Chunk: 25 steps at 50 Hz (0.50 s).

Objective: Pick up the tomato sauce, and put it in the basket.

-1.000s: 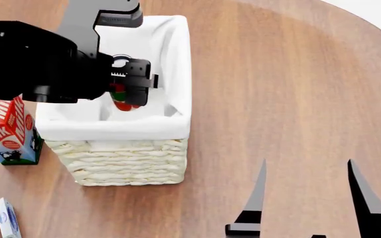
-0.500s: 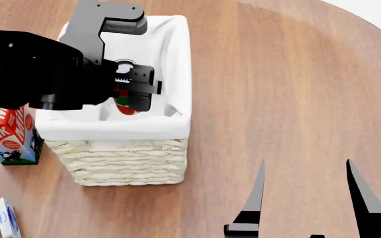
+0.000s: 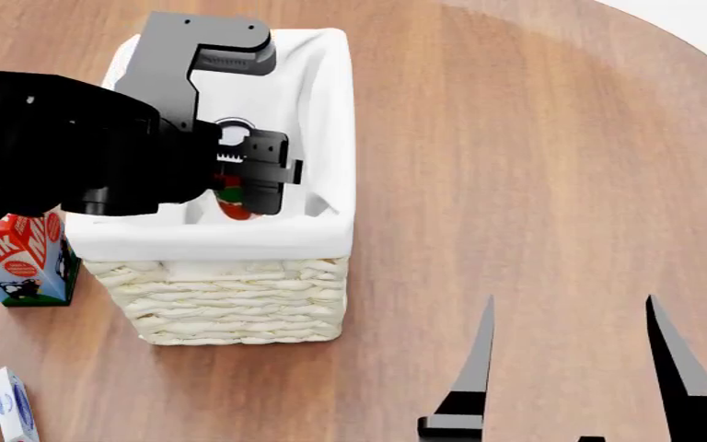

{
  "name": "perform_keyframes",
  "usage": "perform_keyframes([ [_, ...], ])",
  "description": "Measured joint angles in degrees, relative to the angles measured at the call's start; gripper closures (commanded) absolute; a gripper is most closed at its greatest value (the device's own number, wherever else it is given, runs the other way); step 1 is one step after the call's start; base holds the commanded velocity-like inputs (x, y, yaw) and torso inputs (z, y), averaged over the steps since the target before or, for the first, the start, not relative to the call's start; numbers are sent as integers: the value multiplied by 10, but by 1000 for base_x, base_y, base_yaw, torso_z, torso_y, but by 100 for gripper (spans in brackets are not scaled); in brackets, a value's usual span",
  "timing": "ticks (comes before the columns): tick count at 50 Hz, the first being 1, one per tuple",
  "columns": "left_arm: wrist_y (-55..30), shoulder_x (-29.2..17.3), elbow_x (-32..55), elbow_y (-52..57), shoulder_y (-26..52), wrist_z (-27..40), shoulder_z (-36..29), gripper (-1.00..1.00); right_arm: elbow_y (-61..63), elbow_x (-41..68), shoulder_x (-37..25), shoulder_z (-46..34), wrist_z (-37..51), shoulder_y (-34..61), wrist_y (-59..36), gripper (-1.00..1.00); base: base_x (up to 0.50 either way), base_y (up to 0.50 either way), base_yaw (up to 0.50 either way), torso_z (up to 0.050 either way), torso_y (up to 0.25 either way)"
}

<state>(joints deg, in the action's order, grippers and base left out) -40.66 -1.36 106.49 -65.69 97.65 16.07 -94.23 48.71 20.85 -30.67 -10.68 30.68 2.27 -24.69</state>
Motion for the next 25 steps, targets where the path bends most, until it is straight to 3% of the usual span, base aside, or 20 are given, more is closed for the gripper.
perform_keyframes([
  [9,3,0,0,0,-1,3,0,100,0,0,-1,-1,1,0,1,-100,0,0,0,2,0],
  [10,4,0,1,0,-1,3,0,-100,0,0,-1,-1,1,0,1,-100,0,0,0,0,0],
  [25,9,0,8,-2,4,8,2,-100,0,1,-3,-4,3,1,0,-100,0,0,0,0,0],
])
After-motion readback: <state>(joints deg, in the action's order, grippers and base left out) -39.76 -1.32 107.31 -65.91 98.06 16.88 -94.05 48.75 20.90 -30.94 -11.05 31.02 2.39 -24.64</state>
